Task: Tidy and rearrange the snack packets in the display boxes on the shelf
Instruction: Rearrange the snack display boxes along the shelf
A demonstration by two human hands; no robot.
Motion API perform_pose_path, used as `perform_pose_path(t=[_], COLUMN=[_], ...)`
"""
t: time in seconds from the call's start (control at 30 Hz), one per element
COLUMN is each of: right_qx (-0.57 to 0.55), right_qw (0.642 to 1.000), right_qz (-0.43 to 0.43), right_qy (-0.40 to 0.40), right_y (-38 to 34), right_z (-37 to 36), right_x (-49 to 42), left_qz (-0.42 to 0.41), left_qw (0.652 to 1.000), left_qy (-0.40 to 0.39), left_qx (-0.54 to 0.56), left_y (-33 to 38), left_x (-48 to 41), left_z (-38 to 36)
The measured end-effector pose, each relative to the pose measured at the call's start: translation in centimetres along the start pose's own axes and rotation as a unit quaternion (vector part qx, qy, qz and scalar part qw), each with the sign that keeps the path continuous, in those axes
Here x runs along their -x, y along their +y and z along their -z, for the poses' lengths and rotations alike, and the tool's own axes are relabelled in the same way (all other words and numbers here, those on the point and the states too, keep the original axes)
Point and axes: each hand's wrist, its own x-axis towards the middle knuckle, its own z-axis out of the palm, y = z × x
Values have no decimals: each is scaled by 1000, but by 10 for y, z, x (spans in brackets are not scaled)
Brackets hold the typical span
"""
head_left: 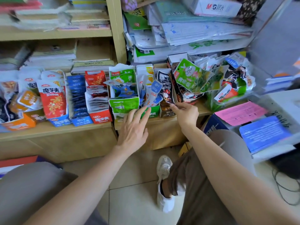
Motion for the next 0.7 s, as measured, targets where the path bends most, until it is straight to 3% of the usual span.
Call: perform_pose_path(t=[0.23, 0.4, 0.53, 0.63, 0.7], right_qx=[-52, -60, -146, -220, -266], right_qw=[998, 998, 984, 949, 923], right_qz=[-26, 4, -101, -202, -208], right_qy=[32, -24, -19, -101, -183], right_y=[21, 27, 31, 36, 34], right_z=[7, 3, 4, -1, -4], right_x=[43, 56, 60, 72, 78], left_qz=[-7, 35, 54, 33, 22], left_qw=[997, 996, 994, 991, 987], left_qy=[54, 73, 98, 115, 122], left_qx=[-63, -36, 5, 53, 101], left_y=[-13, -6, -3, 0, 1], left_x=[-18, -35, -36, -25, -17], left_z=[3, 7, 8, 11, 11])
